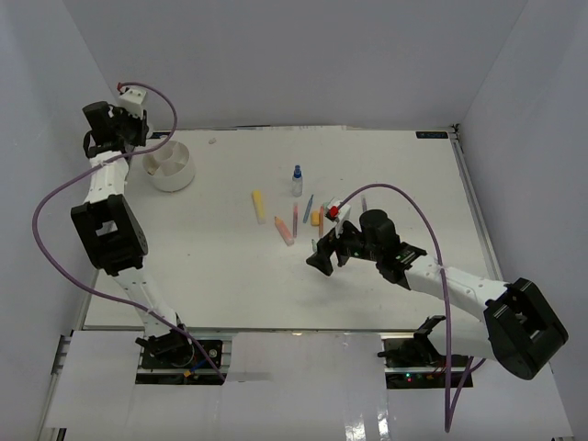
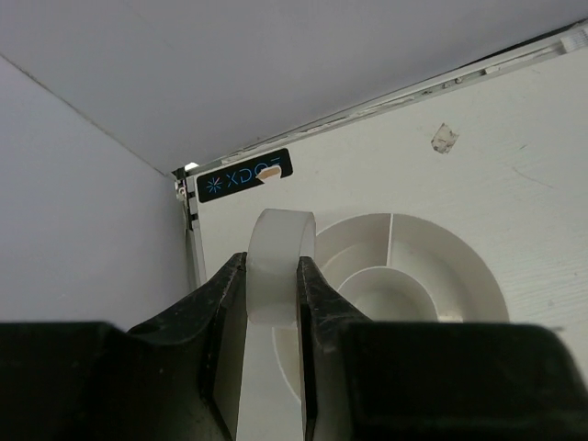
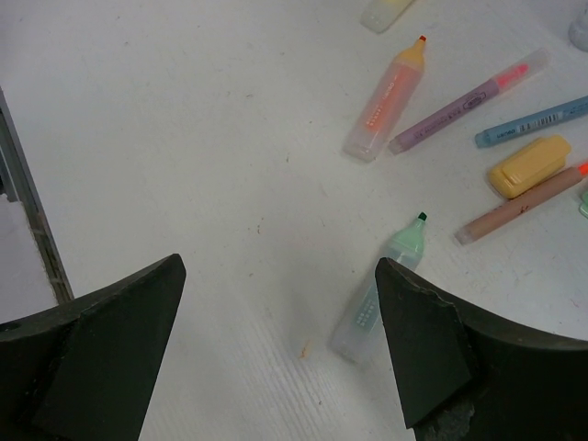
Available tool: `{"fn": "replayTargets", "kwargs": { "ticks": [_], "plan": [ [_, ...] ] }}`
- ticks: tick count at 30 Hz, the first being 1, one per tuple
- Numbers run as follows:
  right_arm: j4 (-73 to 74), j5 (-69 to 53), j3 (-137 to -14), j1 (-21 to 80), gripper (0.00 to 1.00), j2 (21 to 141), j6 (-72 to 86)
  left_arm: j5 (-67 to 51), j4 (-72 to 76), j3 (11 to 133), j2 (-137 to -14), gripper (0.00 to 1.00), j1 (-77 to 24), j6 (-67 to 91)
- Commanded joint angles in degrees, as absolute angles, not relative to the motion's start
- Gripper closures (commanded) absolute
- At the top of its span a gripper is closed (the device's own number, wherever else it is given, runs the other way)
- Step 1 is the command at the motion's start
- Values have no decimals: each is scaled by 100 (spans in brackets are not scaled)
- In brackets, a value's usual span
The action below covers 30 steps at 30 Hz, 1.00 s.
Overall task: Sort the stationery into containers
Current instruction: Place the stationery in the storage box.
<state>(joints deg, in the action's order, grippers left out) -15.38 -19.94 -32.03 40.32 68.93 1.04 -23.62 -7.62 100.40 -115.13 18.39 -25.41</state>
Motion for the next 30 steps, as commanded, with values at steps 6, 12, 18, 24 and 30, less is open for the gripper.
{"fn": "replayTargets", "kwargs": {
  "ticks": [6,12,18,24,30],
  "plan": [
    [-1740,-2303,-3375,4052,9,7031,-141,-3823,-466,9923,-11786,99,2092,-3102],
    [-1749,-2329,-3349,4052,9,7031,-158,-4051,-501,9896,-11997,95,2109,-3225],
    [-1758,-2364,-3331,4052,9,7022,-184,-4148,-343,9958,-12190,93,2153,-3217],
    [-1767,-2373,-3331,4052,9,7058,-193,-4368,-325,10011,-12349,88,2153,-3226],
    [-1793,-2426,-3322,4052,9,7066,-202,-4298,-203,9879,-12436,84,2171,-3252]
  ]
}}
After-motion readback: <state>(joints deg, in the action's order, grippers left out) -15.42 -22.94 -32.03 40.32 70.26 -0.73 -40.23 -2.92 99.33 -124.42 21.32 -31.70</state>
